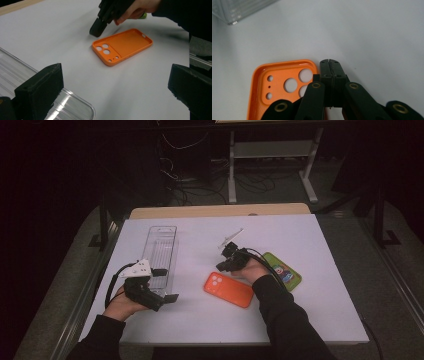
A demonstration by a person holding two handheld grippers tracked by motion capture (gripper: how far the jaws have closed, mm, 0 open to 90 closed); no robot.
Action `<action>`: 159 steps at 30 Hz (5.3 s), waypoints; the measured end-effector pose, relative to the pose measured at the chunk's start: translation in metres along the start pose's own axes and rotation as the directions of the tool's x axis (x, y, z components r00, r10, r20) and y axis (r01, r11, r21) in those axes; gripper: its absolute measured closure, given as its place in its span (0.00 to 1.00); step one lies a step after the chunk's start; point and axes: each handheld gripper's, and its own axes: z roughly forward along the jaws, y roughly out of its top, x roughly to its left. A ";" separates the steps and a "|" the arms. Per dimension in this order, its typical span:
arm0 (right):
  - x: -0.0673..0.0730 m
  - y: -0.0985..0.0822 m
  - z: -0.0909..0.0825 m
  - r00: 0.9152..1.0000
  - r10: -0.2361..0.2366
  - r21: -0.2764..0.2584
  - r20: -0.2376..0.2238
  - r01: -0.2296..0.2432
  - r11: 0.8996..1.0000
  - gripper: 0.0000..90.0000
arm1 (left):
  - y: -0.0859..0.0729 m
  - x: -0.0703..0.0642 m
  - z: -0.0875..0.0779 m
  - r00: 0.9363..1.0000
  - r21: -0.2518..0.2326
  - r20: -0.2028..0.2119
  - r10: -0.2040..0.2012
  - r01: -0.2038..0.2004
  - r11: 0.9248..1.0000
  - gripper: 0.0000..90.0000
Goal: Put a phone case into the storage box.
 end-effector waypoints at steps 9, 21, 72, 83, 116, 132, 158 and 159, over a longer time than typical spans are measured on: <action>-0.001 -0.015 -0.042 0.999 0.053 -0.117 0.002 -0.052 0.992 0.70 | 0.000 0.000 0.001 1.000 0.013 0.000 0.015 -0.015 1.000 0.00; 0.011 -0.054 -0.075 0.992 0.090 -0.170 0.086 -0.075 0.983 0.23 | 0.000 -0.001 0.001 1.000 0.020 0.003 0.011 -0.011 1.000 0.00; 0.029 -0.141 -0.131 0.987 0.087 -0.313 0.134 -0.041 0.949 0.00 | 0.000 0.000 0.001 1.000 0.012 0.001 0.000 0.000 1.000 0.00; 0.027 -0.119 -0.128 0.994 0.064 -0.253 0.087 -0.040 0.967 0.00 | 0.002 0.001 0.000 1.000 0.013 -0.001 0.009 -0.009 1.000 0.00; 0.032 -0.042 -0.077 0.999 -0.048 -0.144 0.008 0.048 0.988 0.00 | 0.002 0.001 -0.001 1.000 0.006 0.006 0.002 -0.002 1.000 0.00; 0.035 -0.043 -0.053 0.991 -0.131 0.049 0.040 0.129 0.991 0.00 | 0.002 0.000 0.000 1.000 0.012 0.009 0.006 -0.006 1.000 0.00; 0.042 -0.048 -0.017 0.980 -0.196 0.222 0.021 0.186 0.957 0.04 | 0.002 -0.001 0.000 1.000 0.007 0.012 0.003 -0.003 1.000 0.00; 0.042 -0.048 -0.017 0.981 -0.192 0.225 0.019 0.183 0.957 0.06 | 0.002 -0.001 0.001 1.000 0.006 0.013 0.004 -0.004 1.000 0.00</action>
